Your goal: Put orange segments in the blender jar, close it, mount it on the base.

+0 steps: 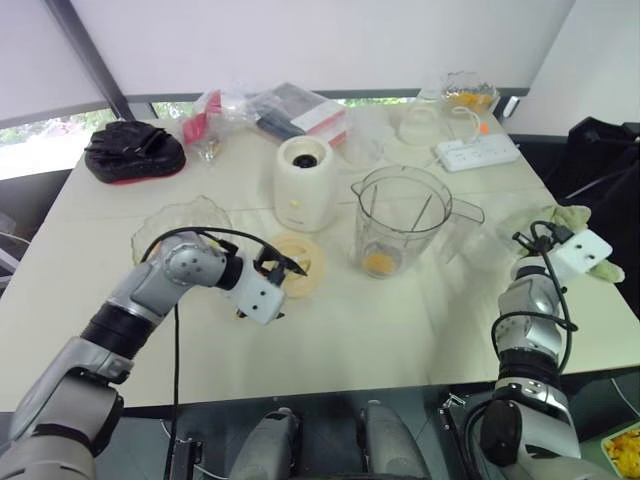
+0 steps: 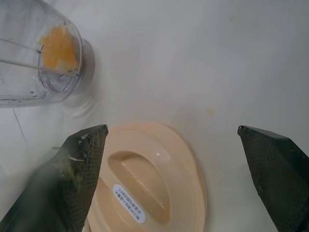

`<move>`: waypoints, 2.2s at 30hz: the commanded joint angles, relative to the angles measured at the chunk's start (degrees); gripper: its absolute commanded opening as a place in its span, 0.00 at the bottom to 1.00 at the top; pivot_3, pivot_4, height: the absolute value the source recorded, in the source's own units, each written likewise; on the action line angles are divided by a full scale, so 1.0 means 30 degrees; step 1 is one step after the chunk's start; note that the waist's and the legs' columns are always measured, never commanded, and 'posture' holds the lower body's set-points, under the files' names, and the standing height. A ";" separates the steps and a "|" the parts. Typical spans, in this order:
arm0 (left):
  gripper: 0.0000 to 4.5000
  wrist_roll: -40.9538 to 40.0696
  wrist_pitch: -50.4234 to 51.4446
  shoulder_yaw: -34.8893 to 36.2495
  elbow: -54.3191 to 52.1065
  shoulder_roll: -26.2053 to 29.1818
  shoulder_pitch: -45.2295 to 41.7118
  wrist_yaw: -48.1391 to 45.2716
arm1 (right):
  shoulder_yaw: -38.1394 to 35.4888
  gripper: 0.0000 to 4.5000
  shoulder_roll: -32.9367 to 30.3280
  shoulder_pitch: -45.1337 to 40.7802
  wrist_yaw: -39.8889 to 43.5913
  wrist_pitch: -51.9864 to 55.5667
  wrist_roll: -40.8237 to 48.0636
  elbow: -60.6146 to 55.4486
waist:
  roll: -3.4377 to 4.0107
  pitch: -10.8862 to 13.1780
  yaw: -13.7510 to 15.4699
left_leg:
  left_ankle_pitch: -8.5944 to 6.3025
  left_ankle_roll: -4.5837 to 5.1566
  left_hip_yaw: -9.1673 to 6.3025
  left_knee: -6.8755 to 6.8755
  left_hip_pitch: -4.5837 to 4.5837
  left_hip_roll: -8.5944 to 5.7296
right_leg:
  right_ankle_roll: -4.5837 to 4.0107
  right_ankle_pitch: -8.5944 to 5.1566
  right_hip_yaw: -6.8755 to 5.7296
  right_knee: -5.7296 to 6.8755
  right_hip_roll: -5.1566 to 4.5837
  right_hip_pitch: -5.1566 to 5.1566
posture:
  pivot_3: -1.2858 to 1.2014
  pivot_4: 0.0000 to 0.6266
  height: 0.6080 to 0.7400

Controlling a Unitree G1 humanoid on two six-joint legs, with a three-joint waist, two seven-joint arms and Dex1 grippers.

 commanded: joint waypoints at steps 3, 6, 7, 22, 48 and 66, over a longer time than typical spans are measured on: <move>1.00 -0.0380 0.0102 0.0248 -0.0710 0.0232 0.0053 -0.0009 | 0.0101 0.01 -0.0415 -0.0055 0.0092 -0.0179 -0.0182 -0.0004 | 0.0000 0.0000 0.0003 | 0.0000 0.0000 0.0000 0.0000 0.0000 0.0000 | 0.0000 0.0000 0.0000 0.0000 0.0000 0.0000 | 0.52 0.24 1.00; 1.00 -0.0372 0.0107 0.0228 -0.0682 0.0181 0.0048 0.0026 | 0.0088 0.01 -0.0435 -0.0078 0.0011 -0.0157 -0.0156 0.0045 | 0.0000 0.0000 0.0002 | 0.0000 0.0000 0.0000 0.0000 0.0000 0.0000 | 0.0000 0.0000 0.0000 0.0000 0.0000 0.0000 | 0.52 0.24 1.00; 1.00 -0.0367 0.0104 0.0221 -0.0645 0.0159 0.0023 0.0034 | 0.0086 0.01 -0.0428 -0.0050 0.0053 -0.0142 -0.0119 0.0034 | 0.0000 0.0000 0.0002 | 0.0000 0.0000 -0.0001 0.0000 0.0000 0.0000 | 0.0000 0.0000 0.0000 0.0000 0.0000 0.0000 | 0.52 0.24 1.00; 1.00 -0.0309 0.0028 0.0160 -0.0447 0.0030 -0.0068 0.0153 | 0.0154 0.67 -0.0409 0.0242 0.0189 0.0357 0.0070 -0.0400 | -0.0001 0.0000 0.0000 | -0.0001 0.0001 0.0000 0.0003 0.0000 0.0000 | 0.0000 0.0000 0.0001 0.0000 0.0000 0.0001 | 0.52 0.24 1.00; 1.00 -0.0429 0.0091 0.0163 -0.0700 0.0017 0.0282 0.0095 | 0.1166 0.99 0.0736 0.4997 -0.0533 0.3936 -0.0140 -0.8909 | 0.0002 -0.0002 0.0037 | -0.0003 0.0005 0.0001 0.0004 0.0003 -0.0001 | 0.0000 0.0000 0.0011 0.0006 0.0003 0.0002 | 0.52 0.24 1.00; 1.00 -0.1659 0.1100 0.0729 0.0264 0.0187 -0.0274 -0.0701 | 0.3133 0.99 -0.3645 0.9513 0.4790 1.1527 0.0698 -1.8602 | 0.0004 -0.0003 0.0089 | -0.0058 0.0100 0.0003 0.0020 0.0002 -0.0005 | 0.0002 -0.0001 0.0008 0.0005 0.0002 0.0011 | 0.52 0.24 1.00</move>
